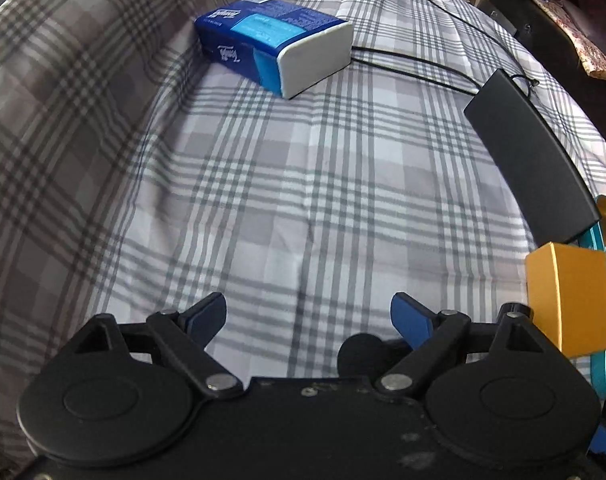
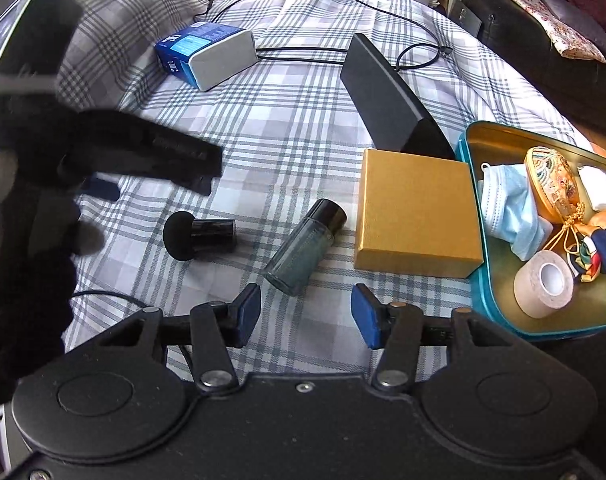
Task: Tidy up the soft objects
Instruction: 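Move the left gripper to the black knob-shaped object and close on it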
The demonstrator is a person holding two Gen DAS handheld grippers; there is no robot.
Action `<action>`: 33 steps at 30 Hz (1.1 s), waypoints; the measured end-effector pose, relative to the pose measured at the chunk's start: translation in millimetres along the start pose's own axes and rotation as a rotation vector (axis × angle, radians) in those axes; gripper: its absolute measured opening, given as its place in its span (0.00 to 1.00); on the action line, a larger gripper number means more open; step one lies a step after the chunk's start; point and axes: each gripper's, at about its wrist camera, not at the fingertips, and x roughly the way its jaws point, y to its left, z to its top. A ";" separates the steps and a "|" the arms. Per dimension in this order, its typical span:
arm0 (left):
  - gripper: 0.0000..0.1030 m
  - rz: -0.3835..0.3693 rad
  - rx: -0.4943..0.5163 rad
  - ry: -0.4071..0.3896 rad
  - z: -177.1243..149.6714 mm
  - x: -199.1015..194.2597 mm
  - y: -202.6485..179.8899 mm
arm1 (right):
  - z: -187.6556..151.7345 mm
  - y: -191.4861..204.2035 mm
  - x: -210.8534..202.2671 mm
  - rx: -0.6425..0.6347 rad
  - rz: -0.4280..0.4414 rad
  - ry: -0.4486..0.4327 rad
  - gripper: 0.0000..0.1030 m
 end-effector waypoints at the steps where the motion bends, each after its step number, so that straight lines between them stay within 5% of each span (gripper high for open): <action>1: 0.87 0.004 -0.002 0.003 -4.3 -1.8 1.0 | -0.1 0.3 0.5 -0.001 0.001 0.001 0.49; 33: 0.88 -0.001 -0.139 0.021 -15.6 -4.0 -17.7 | -2.2 3.6 0.2 -0.019 0.008 0.006 0.49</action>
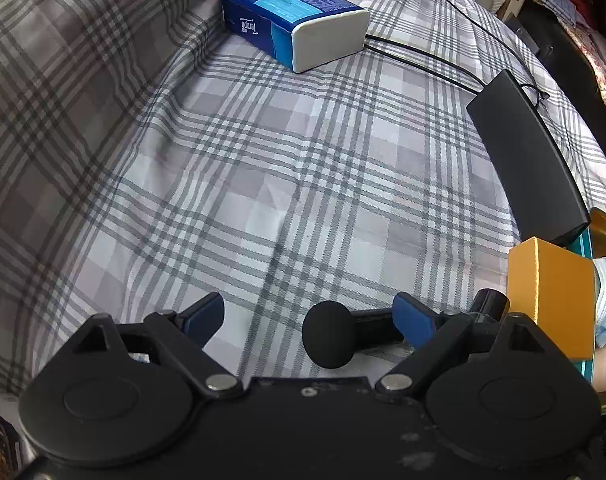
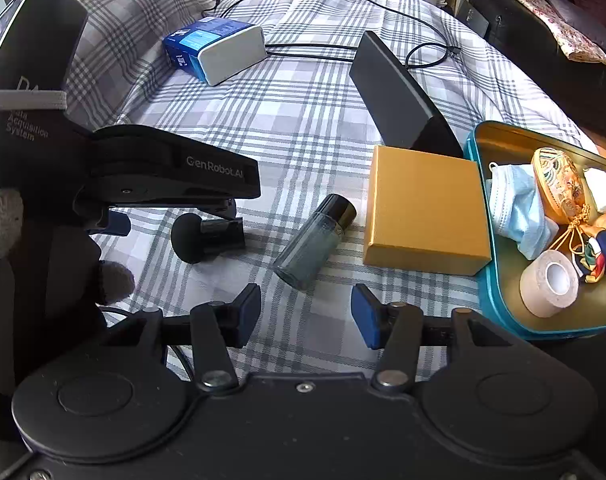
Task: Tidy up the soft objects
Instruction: 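Move the left gripper to the black knob-shaped object and close on it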
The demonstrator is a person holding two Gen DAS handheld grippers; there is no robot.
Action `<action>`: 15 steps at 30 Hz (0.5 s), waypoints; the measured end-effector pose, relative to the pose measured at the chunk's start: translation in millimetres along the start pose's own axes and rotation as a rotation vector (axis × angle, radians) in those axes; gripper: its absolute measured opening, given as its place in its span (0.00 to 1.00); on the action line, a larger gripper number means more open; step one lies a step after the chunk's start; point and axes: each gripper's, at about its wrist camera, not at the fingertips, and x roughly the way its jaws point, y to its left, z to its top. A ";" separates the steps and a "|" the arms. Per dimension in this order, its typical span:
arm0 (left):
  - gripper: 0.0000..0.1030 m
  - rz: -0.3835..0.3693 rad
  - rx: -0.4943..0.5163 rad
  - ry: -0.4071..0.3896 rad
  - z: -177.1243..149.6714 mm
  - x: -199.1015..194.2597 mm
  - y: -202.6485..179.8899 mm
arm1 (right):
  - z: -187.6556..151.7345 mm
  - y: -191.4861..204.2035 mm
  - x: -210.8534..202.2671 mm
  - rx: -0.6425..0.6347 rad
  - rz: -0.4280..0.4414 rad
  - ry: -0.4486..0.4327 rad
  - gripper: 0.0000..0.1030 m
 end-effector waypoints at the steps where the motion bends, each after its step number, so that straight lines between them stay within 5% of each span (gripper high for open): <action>1: 0.88 0.000 -0.002 0.001 0.1 1.1 0.1 | -0.1 -0.3 -0.1 0.000 0.000 0.000 0.49; 15: 0.92 -0.031 -0.004 -0.015 -1.0 -1.2 -8.6 | -0.2 -0.3 -1.5 -0.001 0.004 -0.002 0.49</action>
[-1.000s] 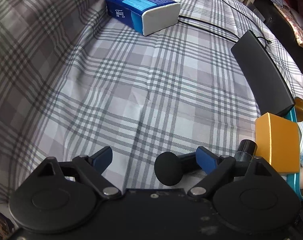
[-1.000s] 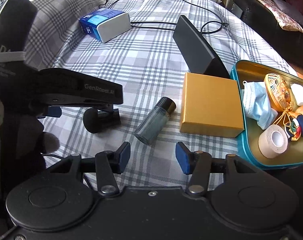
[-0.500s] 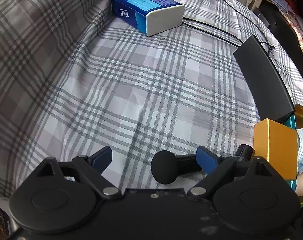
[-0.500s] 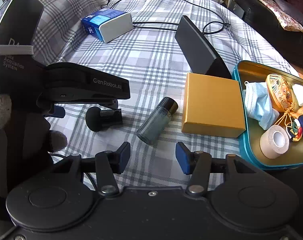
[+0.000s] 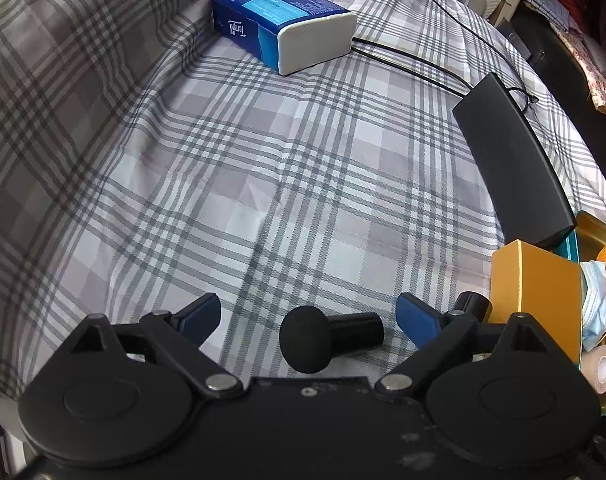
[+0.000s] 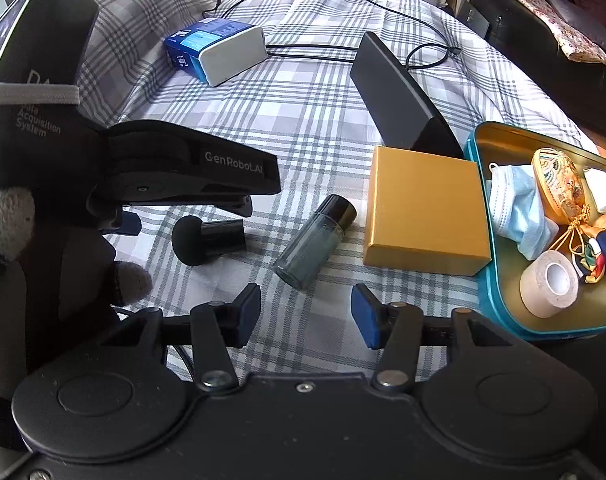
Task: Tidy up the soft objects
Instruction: 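Move the left gripper to the black knob-shaped object and close on it, then lift black knob with left gripper while right gripper moves to glass bottle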
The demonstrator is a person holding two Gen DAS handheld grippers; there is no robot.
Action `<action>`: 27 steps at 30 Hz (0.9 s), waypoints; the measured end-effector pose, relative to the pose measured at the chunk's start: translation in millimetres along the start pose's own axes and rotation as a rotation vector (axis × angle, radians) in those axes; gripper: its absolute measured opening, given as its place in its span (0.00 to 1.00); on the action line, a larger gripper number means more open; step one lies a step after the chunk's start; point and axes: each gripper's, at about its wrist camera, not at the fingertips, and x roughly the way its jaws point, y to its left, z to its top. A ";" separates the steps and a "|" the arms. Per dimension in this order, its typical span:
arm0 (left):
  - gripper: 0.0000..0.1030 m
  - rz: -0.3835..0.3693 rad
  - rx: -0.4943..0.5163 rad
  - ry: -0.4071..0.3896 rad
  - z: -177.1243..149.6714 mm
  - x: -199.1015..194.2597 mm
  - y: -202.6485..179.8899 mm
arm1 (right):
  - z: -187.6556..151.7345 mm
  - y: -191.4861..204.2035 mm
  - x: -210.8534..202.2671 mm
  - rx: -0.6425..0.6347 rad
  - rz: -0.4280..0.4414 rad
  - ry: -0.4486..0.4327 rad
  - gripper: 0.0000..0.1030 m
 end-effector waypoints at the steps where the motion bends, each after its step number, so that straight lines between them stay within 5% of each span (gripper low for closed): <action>1: 0.92 0.003 0.005 0.000 -0.6 0.2 -0.7 | 0.0 -0.2 0.0 0.001 0.000 0.000 0.49; 9: 0.92 0.039 0.019 0.029 -3.1 15.8 -3.5 | 0.0 -0.8 0.4 0.001 0.000 0.000 0.49; 13: 0.81 0.013 0.015 0.058 -4.8 24.4 -1.5 | 0.2 -1.6 0.0 0.002 -0.003 0.001 0.49; 17: 0.68 -0.019 0.020 0.034 -0.3 19.6 3.0 | 0.1 -2.2 0.1 0.004 -0.010 0.001 0.49; 27: 0.63 -0.005 0.018 -0.046 23.6 2.7 32.5 | 5.0 0.6 3.3 0.028 0.034 0.011 0.49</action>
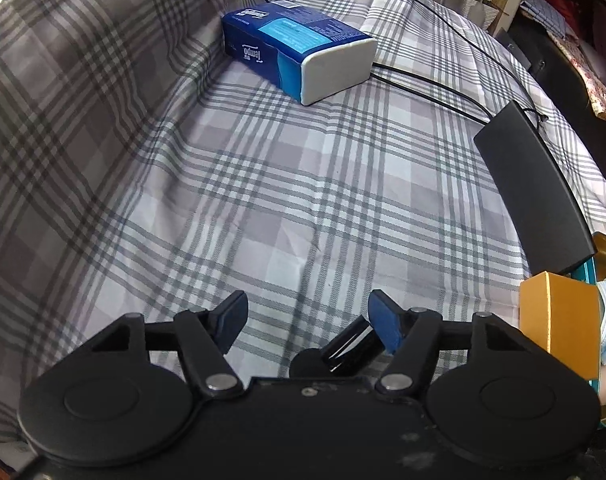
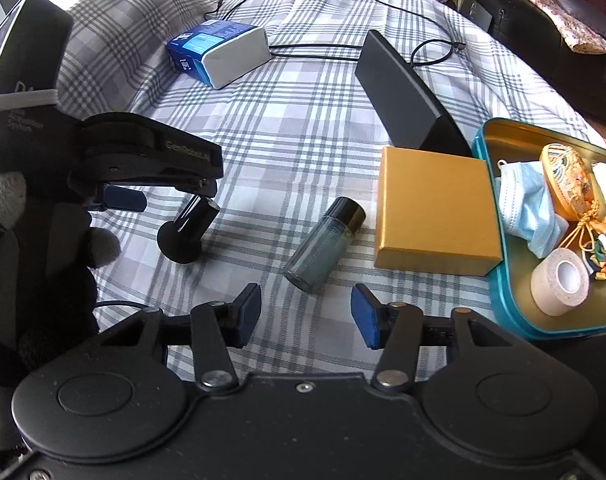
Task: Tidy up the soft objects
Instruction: 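Lift black knob with left gripper while right gripper moves to glass bottle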
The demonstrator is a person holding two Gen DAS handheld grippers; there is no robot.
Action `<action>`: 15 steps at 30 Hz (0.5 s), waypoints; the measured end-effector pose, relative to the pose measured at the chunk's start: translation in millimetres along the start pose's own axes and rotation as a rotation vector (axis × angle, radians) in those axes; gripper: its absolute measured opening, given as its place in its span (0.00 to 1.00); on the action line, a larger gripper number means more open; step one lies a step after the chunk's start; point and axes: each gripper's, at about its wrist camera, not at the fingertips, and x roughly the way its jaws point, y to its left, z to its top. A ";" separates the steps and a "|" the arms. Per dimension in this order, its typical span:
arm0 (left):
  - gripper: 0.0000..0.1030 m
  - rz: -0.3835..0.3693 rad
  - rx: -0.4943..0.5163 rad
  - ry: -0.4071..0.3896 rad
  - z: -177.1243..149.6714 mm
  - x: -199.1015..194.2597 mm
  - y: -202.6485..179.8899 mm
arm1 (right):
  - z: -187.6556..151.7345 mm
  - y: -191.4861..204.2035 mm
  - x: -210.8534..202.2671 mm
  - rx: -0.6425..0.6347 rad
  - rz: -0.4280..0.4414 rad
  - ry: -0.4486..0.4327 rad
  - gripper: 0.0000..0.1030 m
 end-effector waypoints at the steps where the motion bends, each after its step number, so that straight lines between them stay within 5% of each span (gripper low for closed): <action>1: 0.64 0.003 -0.006 -0.003 1.8 0.5 3.7 | 1.8 0.6 1.9 0.005 0.007 0.005 0.49; 9: 0.70 0.048 -0.090 0.002 7.3 0.7 31.7 | 21.1 10.3 34.8 0.028 0.064 0.117 0.49; 13: 0.70 0.072 -0.124 0.014 8.1 3.2 46.7 | 29.9 25.1 17.5 -0.046 0.205 -0.055 0.49; 15: 0.71 0.082 -0.139 0.024 6.5 5.8 53.0 | 28.0 31.2 4.9 -0.101 0.198 -0.117 0.49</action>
